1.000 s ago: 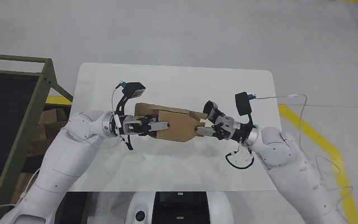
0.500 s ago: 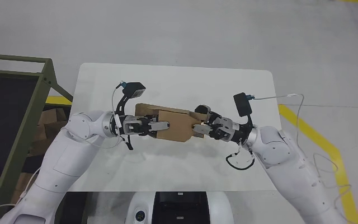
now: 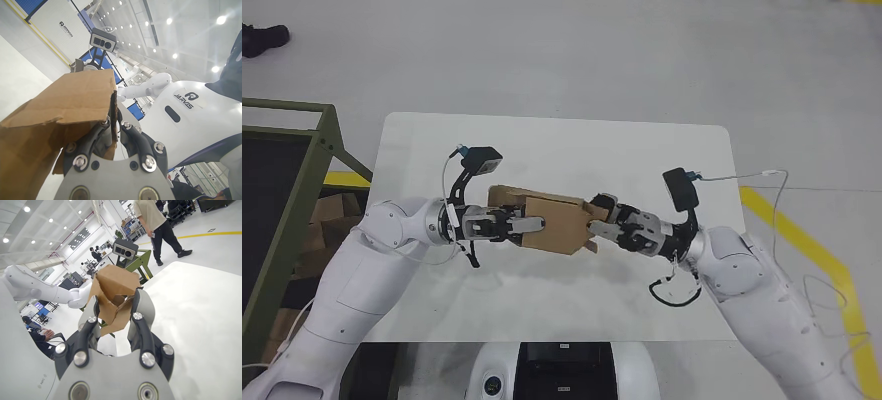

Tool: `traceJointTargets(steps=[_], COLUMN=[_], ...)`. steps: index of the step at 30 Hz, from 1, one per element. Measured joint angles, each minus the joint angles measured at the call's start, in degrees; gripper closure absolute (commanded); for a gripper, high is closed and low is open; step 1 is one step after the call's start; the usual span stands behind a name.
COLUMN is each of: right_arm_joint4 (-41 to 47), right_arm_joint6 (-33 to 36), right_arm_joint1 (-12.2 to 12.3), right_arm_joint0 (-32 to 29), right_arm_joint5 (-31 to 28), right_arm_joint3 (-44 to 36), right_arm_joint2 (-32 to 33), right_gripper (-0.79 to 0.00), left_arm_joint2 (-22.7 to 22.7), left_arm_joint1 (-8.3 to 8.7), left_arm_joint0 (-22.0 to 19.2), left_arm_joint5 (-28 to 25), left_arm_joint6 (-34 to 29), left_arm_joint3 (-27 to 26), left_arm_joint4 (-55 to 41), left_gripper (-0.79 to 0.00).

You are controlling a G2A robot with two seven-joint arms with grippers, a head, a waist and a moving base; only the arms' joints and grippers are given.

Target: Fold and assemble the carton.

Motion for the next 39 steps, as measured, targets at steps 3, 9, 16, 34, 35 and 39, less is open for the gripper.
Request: traceJointTargets(steps=[3, 9, 16, 34, 35, 39], right_arm_joint4=[0.5, 0.7, 1.01, 1.25, 1.08, 0.01], right_arm_joint6=[0.51, 0.99, 1.63, 2.0, 1.9, 1.77], right_arm_joint1=[-0.01, -0.11, -0.15, -0.39, -0.37, -0.31], right_arm_joint0=[0.2, 0.63, 0.79, 1.38, 1.24, 0.83], right_arm_joint5=[-0.08, 0.24, 0.41, 0.3, 0.4, 1.05], right_arm_joint3=[-0.14, -0.09, 0.14, 1.88, 1.81, 1.52], right_arm_joint2=[-0.19, -0.57, -0.85, -1.66, -1.53, -1.14], right_gripper=[-0.231, -0.237, -0.212, -0.219, -0.219, -0.219], left_arm_joint2=[0.05, 0.08, 0.01, -0.01, 0.01, 0.1], left_arm_joint1=[0.02, 0.07, 0.15, 0.31, 0.32, 0.33], left_arm_joint0=[-0.05, -0.08, -0.11, -0.16, -0.17, -0.27], left_arm_joint5=[-0.04, 0.01, 0.01, -0.09, -0.1, -0.1], left_arm_joint6=[0.05, -0.01, -0.01, 0.09, 0.09, 0.1], left_arm_joint3=[-0.1, -0.17, -0.36, -0.65, -0.67, -0.69], left_arm_joint4=[0.01, 0.02, -0.18, -0.26, -0.28, -0.41], left_gripper=[0.0, 0.0, 0.0, 0.0, 0.0, 0.0])
